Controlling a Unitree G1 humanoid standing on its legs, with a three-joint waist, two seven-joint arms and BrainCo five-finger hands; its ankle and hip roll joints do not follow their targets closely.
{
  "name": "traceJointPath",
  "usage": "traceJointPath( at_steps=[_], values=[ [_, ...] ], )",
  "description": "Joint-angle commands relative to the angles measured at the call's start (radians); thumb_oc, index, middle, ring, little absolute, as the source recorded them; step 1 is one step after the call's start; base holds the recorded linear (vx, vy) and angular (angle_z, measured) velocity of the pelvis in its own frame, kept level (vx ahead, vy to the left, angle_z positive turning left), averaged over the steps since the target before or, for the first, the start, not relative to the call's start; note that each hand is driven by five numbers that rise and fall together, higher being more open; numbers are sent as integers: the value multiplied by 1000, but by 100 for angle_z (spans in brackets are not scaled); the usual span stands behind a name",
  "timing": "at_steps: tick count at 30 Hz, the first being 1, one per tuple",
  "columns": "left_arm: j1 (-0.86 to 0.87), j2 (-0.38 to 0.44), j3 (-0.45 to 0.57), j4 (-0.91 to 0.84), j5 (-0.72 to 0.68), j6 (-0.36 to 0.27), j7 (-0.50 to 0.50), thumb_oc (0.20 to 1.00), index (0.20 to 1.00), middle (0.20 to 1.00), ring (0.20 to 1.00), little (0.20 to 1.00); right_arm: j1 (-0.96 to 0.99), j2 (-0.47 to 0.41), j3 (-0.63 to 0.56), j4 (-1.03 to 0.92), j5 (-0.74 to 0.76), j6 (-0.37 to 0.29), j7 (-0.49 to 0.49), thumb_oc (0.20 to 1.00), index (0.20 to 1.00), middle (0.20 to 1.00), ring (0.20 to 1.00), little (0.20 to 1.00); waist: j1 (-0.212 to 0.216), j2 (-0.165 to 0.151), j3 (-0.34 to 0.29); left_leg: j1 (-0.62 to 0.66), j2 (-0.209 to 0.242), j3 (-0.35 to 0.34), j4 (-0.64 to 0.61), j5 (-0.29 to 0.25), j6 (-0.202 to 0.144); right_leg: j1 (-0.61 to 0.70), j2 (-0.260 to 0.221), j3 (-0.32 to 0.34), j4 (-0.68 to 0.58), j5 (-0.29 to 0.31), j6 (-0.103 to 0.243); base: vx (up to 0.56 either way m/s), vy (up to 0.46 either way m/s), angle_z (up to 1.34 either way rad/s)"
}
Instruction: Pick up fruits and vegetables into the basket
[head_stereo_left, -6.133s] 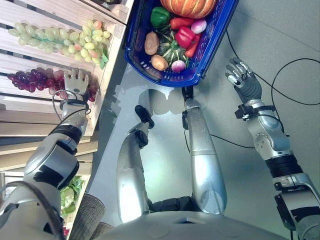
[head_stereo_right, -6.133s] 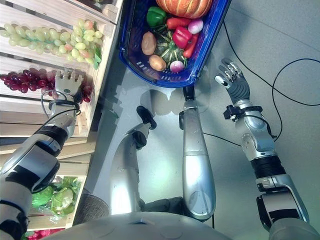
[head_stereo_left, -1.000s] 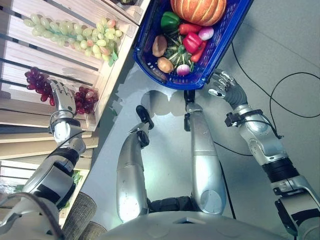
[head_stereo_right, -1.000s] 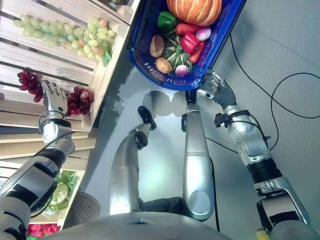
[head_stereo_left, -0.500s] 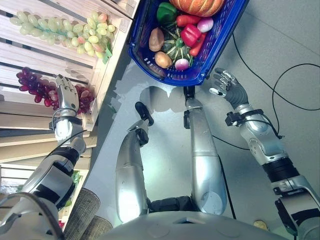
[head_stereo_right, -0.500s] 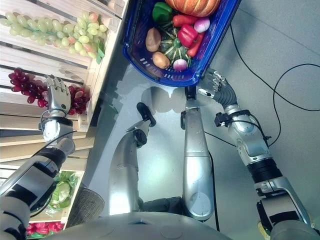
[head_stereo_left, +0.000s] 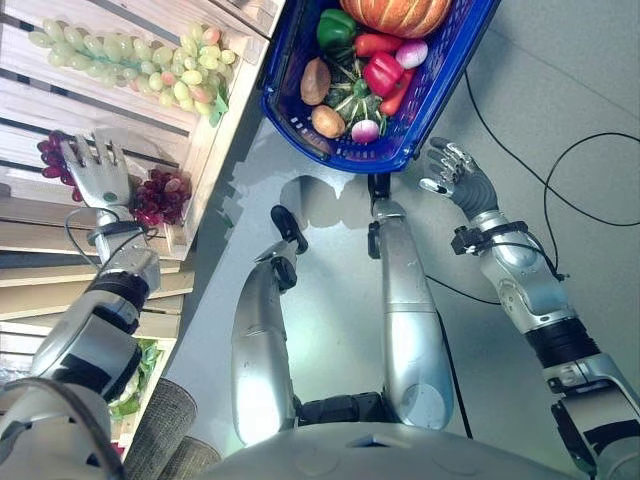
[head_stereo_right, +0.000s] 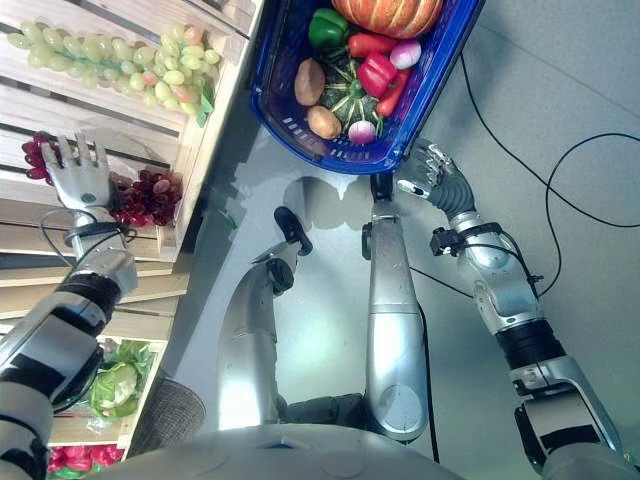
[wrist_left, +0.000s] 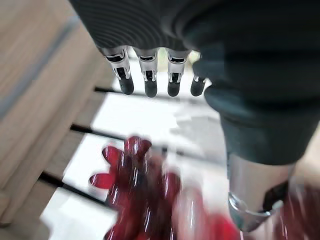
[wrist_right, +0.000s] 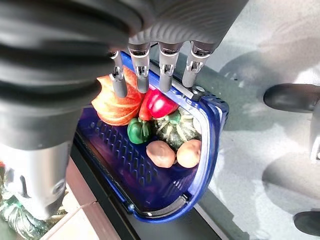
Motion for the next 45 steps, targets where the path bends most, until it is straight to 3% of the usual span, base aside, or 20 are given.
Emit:
traceJointPath(
  at_steps=[1, 7, 11, 14, 18, 22, 27, 33, 35, 38, 39, 40, 43, 45],
  values=[
    [49, 91, 95, -29, -48, -29, 126, 1000, 1000, 1000, 1000, 1000, 80, -10, 16, -84, 25, -58, 8, 1000, 1000, 1000, 1000, 1000, -15, 0, -46, -48, -24, 2, 16, -34, 13, 29, 10, -11, -40, -47, 72, -3, -52, 4],
    [75, 97, 188, -165, -64, -93, 328, 1000, 1000, 1000, 1000, 1000, 102, -2, 0, -93, 22, -53, -3, 1000, 1000, 1000, 1000, 1000, 3, 5, -46, -34, -32, -7, 4, -30, 11, 41, 5, -22, -33, -55, 71, -3, -28, 2],
    [110, 97, 226, -280, -31, -107, 397, 1000, 1000, 1000, 1000, 1000, 122, -5, -6, -110, 23, -56, -11, 1000, 1000, 1000, 1000, 1000, 9, 11, -46, -29, -36, -10, 0, -32, 9, 43, 4, -25, -29, -63, 70, 0, 0, 0],
    [118, 106, 233, -342, 2, -102, 396, 1000, 1000, 1000, 1000, 1000, 125, -7, -12, -115, 26, -53, -9, 1000, 1000, 1000, 1000, 1000, 10, 14, -46, -28, -38, -9, -1, -34, 8, 42, 5, -26, -27, -67, 70, 0, 0, 0],
    [107, 111, 213, -365, 32, -69, 341, 1000, 1000, 1000, 1000, 1000, 120, -8, -13, -114, 23, -52, -3, 1000, 1000, 1000, 1000, 1000, 6, 16, -46, -28, -39, -5, -1, -34, 7, 40, 7, -25, -27, -68, 71, 0, 0, 0],
    [85, 118, 169, -329, 119, 3, 215, 1000, 1000, 1000, 1000, 1000, 106, -9, -17, -104, 27, -50, 10, 1000, 1000, 1000, 1000, 1000, -5, 17, -46, -27, -36, 4, -5, -32, 6, 37, 9, -20, -32, -63, 74, 0, 0, 0],
    [93, 129, 121, -265, 315, 86, 59, 1000, 1000, 1000, 1000, 1000, 101, -23, -25, -100, 36, -50, 27, 1000, 1000, 1000, 1000, 1000, -16, 24, -46, -26, -33, 17, -11, -28, 2, 33, 8, -14, -43, -54, 78, -8, 24, -3],
    [94, 129, 63, -171, 518, 83, -60, 1000, 1000, 1000, 1000, 1000, 92, -36, -29, -93, 30, -46, 38, 1000, 1000, 1000, 1000, 1000, -32, 43, -46, -23, -34, 33, -17, -26, -2, 26, -1, -4, -54, -47, 81, -6, 60, -4],
    [98, 124, 44, -151, 418, 58, -89, 1000, 1000, 1000, 1000, 1000, 89, -38, -26, -91, 24, -48, 37, 1000, 1000, 1000, 1000, 1000, -37, 50, -46, -27, -35, 37, -15, -26, -3, 20, -1, 2, -58, -45, 81, -5, 65, -8],
    [112, 114, 50, -116, -6, -43, 6, 1000, 1000, 1000, 1000, 1000, 88, -36, -20, -90, 18, -52, 36, 1000, 1000, 1000, 1000, 1000, -38, 52, -46, -30, -35, 39, -14, -27, -1, 18, 3, 11, -63, -42, 80, 3, 32, -5],
    [112, 112, 55, -109, -68, -60, 19, 1000, 1000, 1000, 1000, 1000, 89, -35, -18, -90, 16, -53, 35, 1000, 1000, 1000, 1000, 1000, -37, 51, -46, -29, -35, 39, -15, -27, -1, 19, 3, 11, -64, -43, 80, 3, 5, -6],
    [112, 105, 74, -97, -289, -118, 45, 1000, 1000, 1000, 1000, 1000, 92, -29, -15, -91, 12, -55, 32, 1000, 1000, 1000, 1000, 1000, -36, 48, -46, -30, -35, 38, -15, -26, -1, 19, 6, 13, -63, -44, 78, 0, -10, -6],
    [111, 73, 191, -89, -576, -239, 68, 1000, 1000, 1000, 1000, 1000, 96, -13, -11, -84, 11, -55, 26, 1000, 1000, 1000, 1000, 1000, -26, 39, -46, -25, -35, 28, -16, -22, 1, 32, 13, 9, -59, -51, 75, -2, -34, -1],
    [110, 46, 272, -79, -662, -297, 59, 1000, 1000, 1000, 1000, 1000, 95, 1, -11, -81, 1, -53, 21, 1000, 1000, 1000, 1000, 1000, -19, 31, -46, -20, -37, 23, -17, -19, 1, 42, 15, 2, -58, -56, 74, -13, -71, 5]
  ],
)
